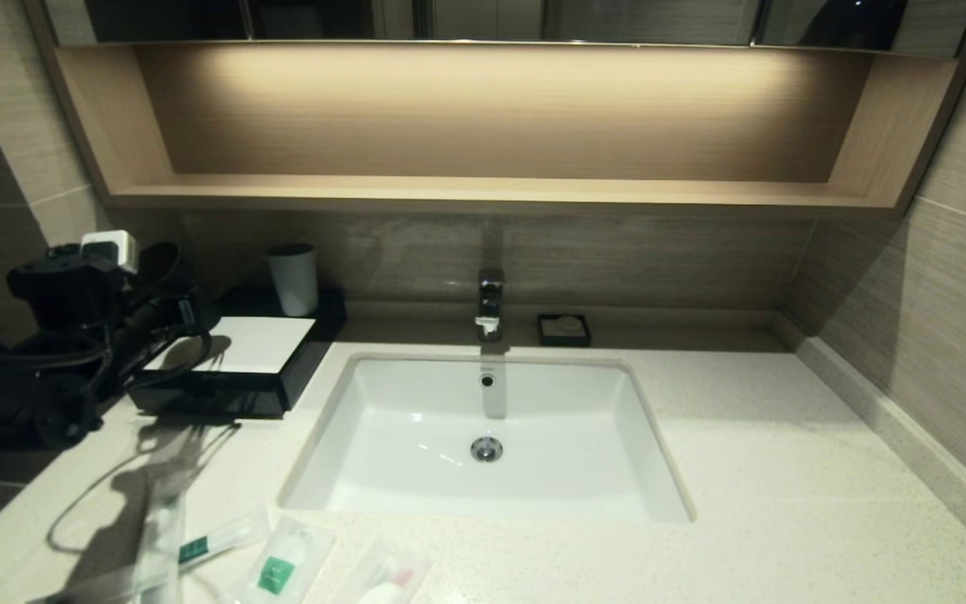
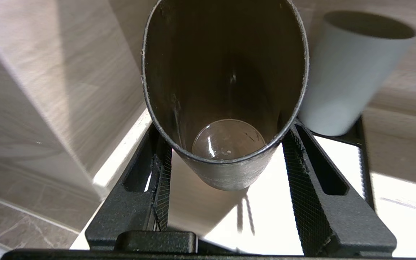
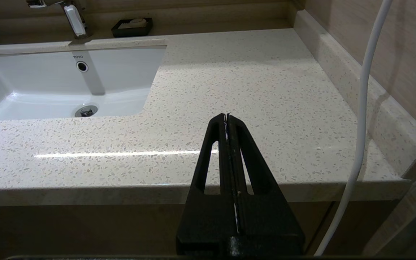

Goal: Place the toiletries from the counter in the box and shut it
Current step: Place the cup on the storage box

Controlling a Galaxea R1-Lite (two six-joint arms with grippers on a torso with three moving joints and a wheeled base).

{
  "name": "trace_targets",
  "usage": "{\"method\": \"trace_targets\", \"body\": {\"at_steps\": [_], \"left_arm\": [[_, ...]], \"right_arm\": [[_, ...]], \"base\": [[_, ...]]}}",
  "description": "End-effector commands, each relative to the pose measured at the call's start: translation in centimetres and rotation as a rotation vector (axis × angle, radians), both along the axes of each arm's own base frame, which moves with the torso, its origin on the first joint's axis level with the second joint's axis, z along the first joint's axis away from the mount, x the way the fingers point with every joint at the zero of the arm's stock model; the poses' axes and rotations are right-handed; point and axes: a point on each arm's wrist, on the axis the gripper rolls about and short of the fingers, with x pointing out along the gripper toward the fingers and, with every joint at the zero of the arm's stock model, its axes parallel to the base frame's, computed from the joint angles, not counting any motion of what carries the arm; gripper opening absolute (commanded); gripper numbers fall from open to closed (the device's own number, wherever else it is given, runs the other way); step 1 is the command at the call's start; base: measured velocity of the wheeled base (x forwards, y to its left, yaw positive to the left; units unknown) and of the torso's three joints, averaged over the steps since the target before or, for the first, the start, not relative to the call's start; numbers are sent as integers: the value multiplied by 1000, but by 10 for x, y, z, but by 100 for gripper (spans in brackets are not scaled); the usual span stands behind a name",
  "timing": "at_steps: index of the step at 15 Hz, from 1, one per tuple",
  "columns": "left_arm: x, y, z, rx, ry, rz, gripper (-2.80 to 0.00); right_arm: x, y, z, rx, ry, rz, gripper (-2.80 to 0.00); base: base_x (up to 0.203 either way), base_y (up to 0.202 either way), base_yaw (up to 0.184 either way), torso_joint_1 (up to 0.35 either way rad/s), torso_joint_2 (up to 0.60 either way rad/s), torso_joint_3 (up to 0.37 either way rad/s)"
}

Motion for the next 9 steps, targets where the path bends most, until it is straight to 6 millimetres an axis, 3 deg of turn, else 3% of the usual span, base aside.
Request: {"method": "trace_targets", "body": {"at_steps": [1, 5, 9], "left_arm": [[23, 3, -21, 0, 29, 0, -280], [51, 4, -11, 38, -39, -8, -280], [64, 4, -16, 50, -23, -11, -280]], "right_arm": [[0, 0, 0, 0, 1, 0, -280], [0, 0, 0, 0, 0, 0, -280], [0, 0, 0, 0, 1, 0, -280]], "base": [[0, 0, 0, 0, 0, 0], [0, 0, 0, 0, 0, 0], [0, 0, 0, 0, 0, 0]]}}
